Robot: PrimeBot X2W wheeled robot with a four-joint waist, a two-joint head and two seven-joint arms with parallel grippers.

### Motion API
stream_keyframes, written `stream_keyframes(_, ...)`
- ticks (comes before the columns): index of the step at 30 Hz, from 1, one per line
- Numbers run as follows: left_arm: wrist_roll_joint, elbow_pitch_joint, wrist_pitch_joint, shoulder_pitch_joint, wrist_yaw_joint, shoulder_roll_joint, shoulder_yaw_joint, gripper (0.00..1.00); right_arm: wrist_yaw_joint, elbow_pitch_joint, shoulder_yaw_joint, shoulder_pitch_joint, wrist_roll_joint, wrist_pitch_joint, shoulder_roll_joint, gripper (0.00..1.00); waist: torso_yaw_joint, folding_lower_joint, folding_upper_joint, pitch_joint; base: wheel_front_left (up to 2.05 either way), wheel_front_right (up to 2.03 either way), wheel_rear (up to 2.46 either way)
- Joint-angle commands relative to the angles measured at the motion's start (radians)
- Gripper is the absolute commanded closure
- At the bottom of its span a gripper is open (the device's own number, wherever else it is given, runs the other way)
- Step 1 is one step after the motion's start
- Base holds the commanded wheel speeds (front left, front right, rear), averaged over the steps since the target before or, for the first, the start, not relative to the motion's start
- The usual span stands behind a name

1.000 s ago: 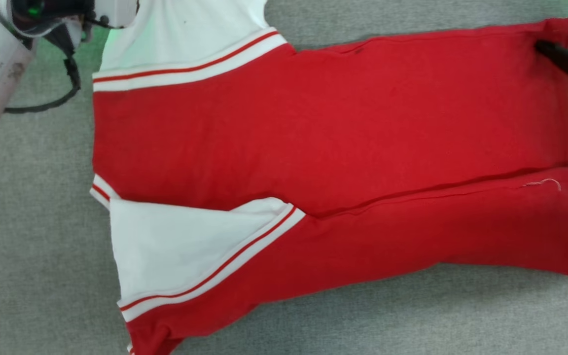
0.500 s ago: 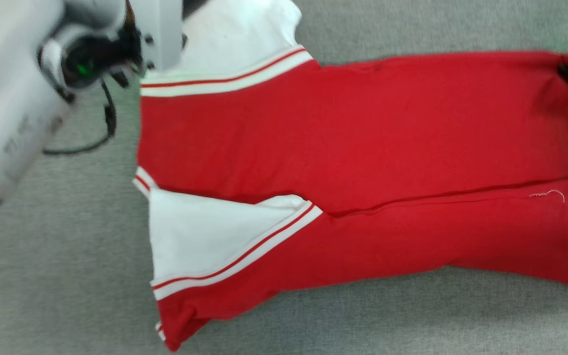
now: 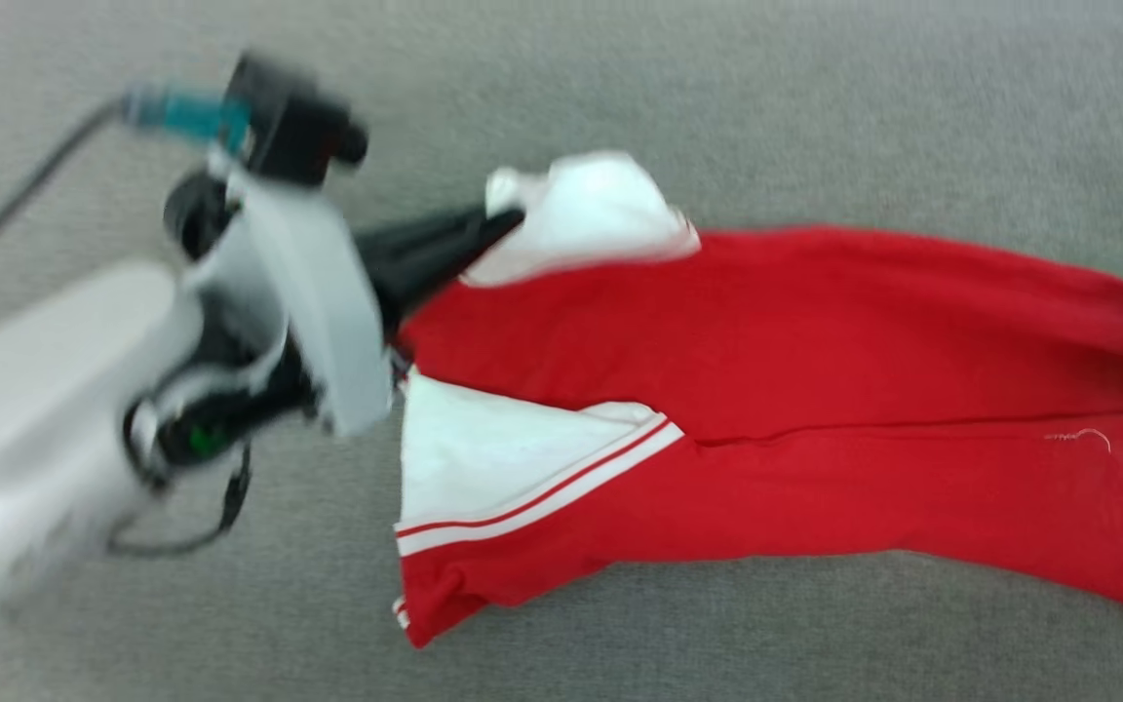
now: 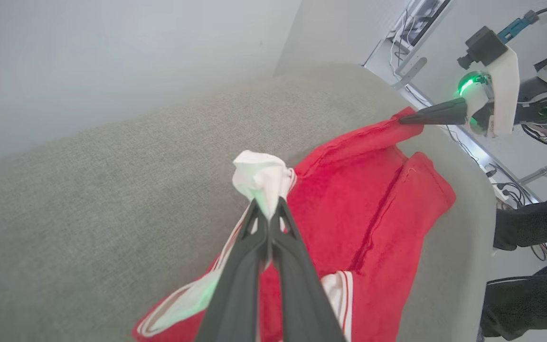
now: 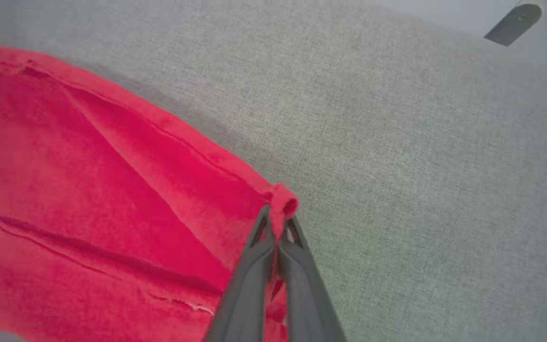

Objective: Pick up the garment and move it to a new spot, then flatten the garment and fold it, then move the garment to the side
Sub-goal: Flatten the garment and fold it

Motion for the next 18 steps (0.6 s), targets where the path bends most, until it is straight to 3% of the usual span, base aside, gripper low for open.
stream_keyframes(1,0.019,-0.031,-0.036,0.043,0.002,0.024,-0.004,1.0,-0.001,-0.016,-0.022,0.039,0.006,-0.009,-0.014,1.0,0.046,0.0,-0.0001,-0.06,0.0,0.0,0.0)
stream_keyframes(8,0.053,-0.162,-0.222,0.216,0.003,0.118,-0.01,1.0,-0.001,-0.103,-0.135,0.222,0.0,-0.016,-0.033,1.0,0.069,0.0,-0.0001,-0.086,0.0,0.0,0.0)
stream_keyframes(12,0.077,-0.223,-0.303,0.309,0.029,0.153,-0.013,1.0,-0.001,-0.148,-0.22,0.336,-0.008,-0.011,-0.015,1.0,0.079,0.0,-0.0001,-0.086,0.0,0.0,0.0)
stream_keyframes(18,0.086,-0.264,-0.362,0.438,0.077,0.149,-0.012,1.0,-0.001,-0.199,-0.321,0.465,-0.035,0.009,0.039,1.0,0.085,0.0,-0.0001,-0.078,0.0,0.0,0.0)
